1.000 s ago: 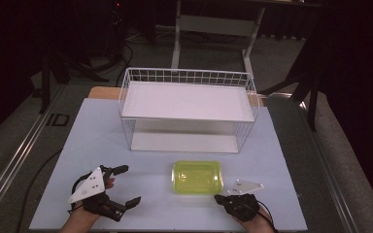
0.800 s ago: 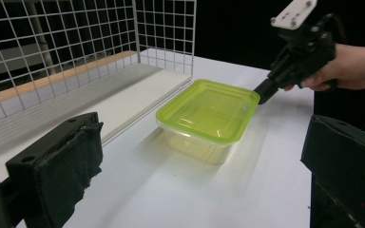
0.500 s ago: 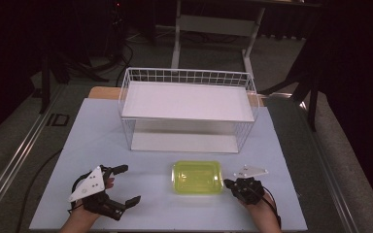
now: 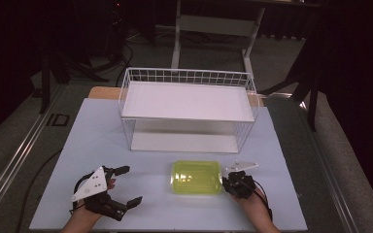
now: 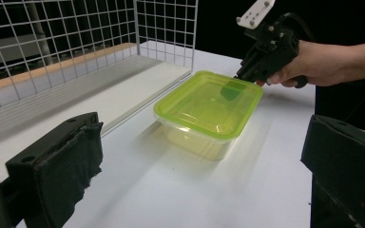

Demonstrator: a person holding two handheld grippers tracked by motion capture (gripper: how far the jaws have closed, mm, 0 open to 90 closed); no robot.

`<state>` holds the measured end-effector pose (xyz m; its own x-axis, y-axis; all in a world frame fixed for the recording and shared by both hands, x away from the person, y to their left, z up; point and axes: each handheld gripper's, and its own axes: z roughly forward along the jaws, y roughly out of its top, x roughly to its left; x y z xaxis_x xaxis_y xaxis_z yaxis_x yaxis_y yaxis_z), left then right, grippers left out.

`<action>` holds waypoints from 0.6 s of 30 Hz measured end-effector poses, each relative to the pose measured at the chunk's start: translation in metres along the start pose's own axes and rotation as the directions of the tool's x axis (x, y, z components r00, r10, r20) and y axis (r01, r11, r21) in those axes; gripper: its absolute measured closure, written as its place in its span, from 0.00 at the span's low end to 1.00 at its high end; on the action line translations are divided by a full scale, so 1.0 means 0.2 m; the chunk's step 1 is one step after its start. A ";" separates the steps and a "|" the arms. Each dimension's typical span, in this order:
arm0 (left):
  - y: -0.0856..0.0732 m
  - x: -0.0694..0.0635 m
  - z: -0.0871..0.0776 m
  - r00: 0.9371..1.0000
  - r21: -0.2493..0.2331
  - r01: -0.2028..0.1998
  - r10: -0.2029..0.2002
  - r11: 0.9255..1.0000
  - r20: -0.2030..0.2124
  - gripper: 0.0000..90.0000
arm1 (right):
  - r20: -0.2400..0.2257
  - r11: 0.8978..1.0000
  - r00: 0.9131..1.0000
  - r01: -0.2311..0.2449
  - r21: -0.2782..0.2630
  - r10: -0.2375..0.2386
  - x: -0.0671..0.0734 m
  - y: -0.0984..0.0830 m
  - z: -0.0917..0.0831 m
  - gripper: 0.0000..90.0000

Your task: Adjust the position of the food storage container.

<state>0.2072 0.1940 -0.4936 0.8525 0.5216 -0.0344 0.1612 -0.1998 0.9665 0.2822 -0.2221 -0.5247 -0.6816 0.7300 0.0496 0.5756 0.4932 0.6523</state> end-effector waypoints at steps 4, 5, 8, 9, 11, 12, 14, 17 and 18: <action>0.00 0.00 0.00 1.000 0.004 -0.002 0.002 1.000 0.000 0.01 | -0.003 1.000 1.000 0.006 0.005 -0.006 0.01 0.03 0.02 1.00; 0.00 0.00 0.00 1.000 0.002 0.000 0.000 1.000 0.000 0.01 | -0.003 1.000 1.000 0.009 0.008 -0.009 0.02 0.03 0.03 1.00; 0.00 0.00 0.00 1.000 0.001 0.001 -0.001 1.000 0.000 0.01 | -0.014 1.000 1.000 0.019 0.015 -0.019 0.04 0.06 0.07 1.00; 0.00 0.00 0.00 1.000 0.002 0.004 -0.004 1.000 0.000 0.01 | -0.019 1.000 1.000 0.019 0.017 -0.019 0.04 0.06 0.08 1.00; 0.00 0.00 0.00 1.000 0.005 0.003 -0.003 1.000 -0.001 0.01 | -0.020 1.000 1.000 0.019 0.018 -0.019 0.05 0.07 0.09 1.00; 0.00 0.00 0.00 1.000 0.006 0.003 -0.003 1.000 -0.001 0.01 | -0.022 1.000 1.000 0.021 0.016 -0.021 0.05 0.08 0.10 1.00; 0.00 0.00 0.00 1.000 0.005 0.003 -0.003 1.000 -0.002 0.01 | -0.011 1.000 1.000 0.025 0.013 -0.024 0.05 0.08 0.11 1.00; 0.00 0.00 0.00 1.000 0.011 0.009 -0.009 1.000 0.002 0.01 | 0.015 0.999 0.999 0.034 0.003 -0.034 0.04 0.07 0.09 1.00; 0.00 0.01 0.01 1.000 0.015 0.012 -0.012 1.000 0.005 0.01 | 0.018 1.000 0.999 0.028 -0.002 -0.028 0.03 0.07 0.08 1.00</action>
<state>0.2085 0.1938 -0.4944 0.8527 0.5202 -0.0476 0.1792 -0.2057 0.9621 0.2940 -0.2032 -0.5279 -0.6894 0.7241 0.0179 0.5552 0.5124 0.6552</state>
